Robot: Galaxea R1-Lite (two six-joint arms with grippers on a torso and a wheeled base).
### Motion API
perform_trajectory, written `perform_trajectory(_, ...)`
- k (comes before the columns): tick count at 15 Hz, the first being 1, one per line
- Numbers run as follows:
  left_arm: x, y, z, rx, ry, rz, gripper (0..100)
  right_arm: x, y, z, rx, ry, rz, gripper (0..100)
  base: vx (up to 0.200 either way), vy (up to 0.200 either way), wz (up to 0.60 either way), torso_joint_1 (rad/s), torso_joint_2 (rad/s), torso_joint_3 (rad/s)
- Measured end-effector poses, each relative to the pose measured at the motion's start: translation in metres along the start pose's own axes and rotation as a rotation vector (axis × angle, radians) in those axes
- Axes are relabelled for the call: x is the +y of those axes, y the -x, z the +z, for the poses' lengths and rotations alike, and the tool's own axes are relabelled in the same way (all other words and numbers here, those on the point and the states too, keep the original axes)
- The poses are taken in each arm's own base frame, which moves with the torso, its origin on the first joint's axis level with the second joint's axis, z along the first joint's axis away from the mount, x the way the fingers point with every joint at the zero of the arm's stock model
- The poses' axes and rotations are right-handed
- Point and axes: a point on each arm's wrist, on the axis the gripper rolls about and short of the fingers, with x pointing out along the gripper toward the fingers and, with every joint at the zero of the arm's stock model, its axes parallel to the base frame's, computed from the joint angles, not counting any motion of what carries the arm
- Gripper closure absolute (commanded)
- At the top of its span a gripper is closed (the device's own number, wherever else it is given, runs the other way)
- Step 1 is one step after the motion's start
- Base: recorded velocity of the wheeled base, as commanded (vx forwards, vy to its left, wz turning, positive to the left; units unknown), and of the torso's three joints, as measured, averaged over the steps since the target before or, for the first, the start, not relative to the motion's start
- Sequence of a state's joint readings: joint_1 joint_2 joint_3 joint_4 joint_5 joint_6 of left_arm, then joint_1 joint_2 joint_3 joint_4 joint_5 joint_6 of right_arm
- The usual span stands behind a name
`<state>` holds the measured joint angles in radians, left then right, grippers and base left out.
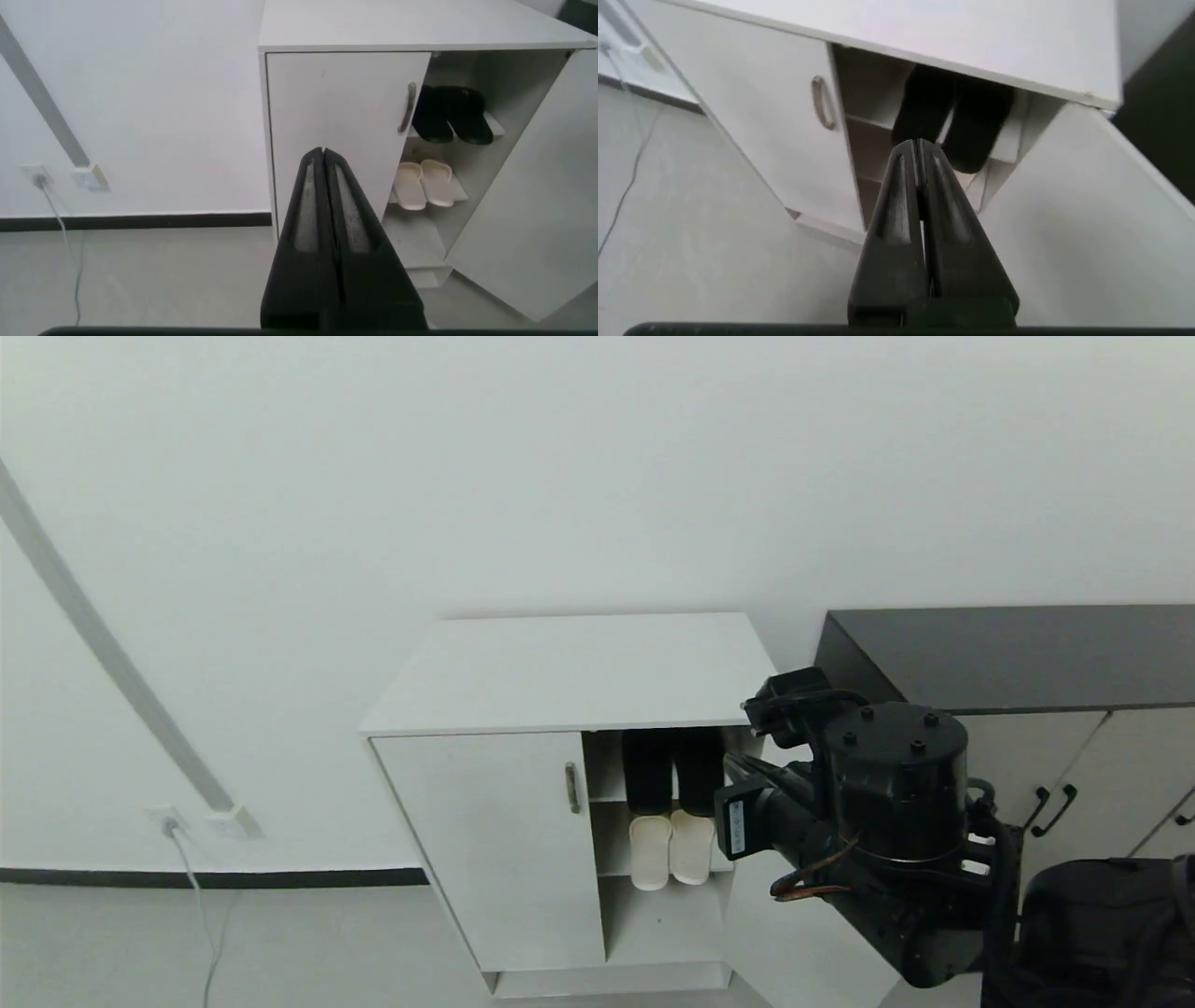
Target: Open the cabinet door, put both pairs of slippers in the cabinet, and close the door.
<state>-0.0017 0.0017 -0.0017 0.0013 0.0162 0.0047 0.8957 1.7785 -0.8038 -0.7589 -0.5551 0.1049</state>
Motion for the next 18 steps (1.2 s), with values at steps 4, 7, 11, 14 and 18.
perform_trajectory(4,0.000,0.000,0.000,0.001,0.000,-0.001,100,-0.001,-0.001,0.000,0.002,0.000,-0.002,100,0.000,0.000,-0.30,0.007,0.00,-0.001)
perform_trajectory(7,0.000,0.000,0.000,0.000,0.001,0.001,100,-0.003,-0.002,0.000,0.000,0.002,-0.007,100,0.000,0.000,0.00,0.000,0.00,0.000)
perform_trajectory(11,0.000,0.000,0.000,0.000,0.001,0.001,100,-0.010,-0.009,0.000,0.001,0.012,-0.024,100,-0.050,0.000,0.00,0.001,0.00,-0.001)
perform_trajectory(14,0.000,0.000,0.000,0.000,0.001,0.001,100,-0.014,-0.014,0.003,-0.015,0.009,-0.032,100,-0.200,0.000,0.00,0.009,0.00,0.001)
perform_trajectory(18,0.000,0.000,0.000,0.000,0.002,0.002,100,-0.028,-0.030,0.002,-0.020,0.001,-0.039,100,-0.050,0.000,0.00,0.002,0.00,-0.003)
